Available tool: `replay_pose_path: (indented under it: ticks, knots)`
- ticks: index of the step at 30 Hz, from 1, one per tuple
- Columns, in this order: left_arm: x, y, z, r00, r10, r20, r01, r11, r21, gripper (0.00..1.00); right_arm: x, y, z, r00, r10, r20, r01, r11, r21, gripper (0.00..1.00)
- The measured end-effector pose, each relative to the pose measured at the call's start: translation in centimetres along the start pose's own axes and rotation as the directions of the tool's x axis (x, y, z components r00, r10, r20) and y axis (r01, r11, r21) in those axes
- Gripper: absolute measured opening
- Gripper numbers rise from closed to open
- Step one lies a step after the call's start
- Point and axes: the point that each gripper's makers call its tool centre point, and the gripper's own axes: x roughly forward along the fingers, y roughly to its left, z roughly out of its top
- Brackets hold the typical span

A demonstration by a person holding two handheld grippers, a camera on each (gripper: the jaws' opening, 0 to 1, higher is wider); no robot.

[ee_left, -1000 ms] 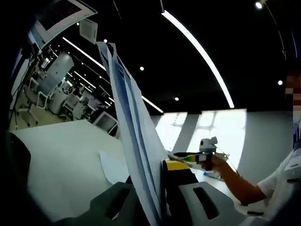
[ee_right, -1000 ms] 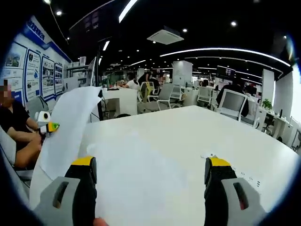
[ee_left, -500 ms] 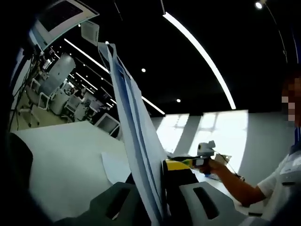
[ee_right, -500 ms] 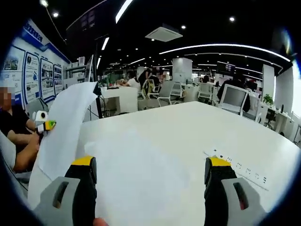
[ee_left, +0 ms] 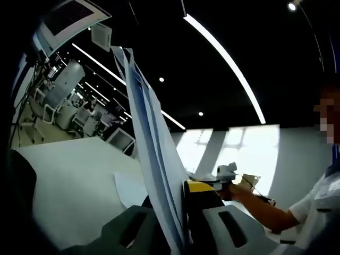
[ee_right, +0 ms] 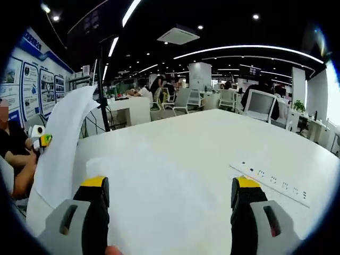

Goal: Organize the stack of printing papers by aligning and flattening the scattered papers on the table

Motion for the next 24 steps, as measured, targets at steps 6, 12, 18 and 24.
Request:
replay_pose_path:
  ticks: [6,12,18,24]
  knots:
    - [0.0,0.0,0.0,1.000,0.001,0.001,-0.001,1.000,0.000,0.08,0.5,0.3,-0.7,1.000,0.017,-0.016,-0.017,1.000,-0.010,0.90]
    - [0.0,0.0,0.1,1.000,0.000,0.004,-0.001,1.000,0.004,0.08,1.2,0.6,-1.4,0.999,0.038,-0.029,-0.040,0.998,-0.045,0.90]
    - [0.0,0.0,0.0,1.000,-0.001,0.003,0.001,1.000,0.003,0.08,2.0,0.3,-3.0,0.997,0.042,-0.067,-0.046,0.997,-0.059,0.90]
    - [0.0,0.2,0.2,1.000,0.000,0.005,0.000,1.000,0.004,0.08,2.6,0.2,-3.9,0.995,0.048,-0.086,-0.051,0.998,-0.035,0.90]
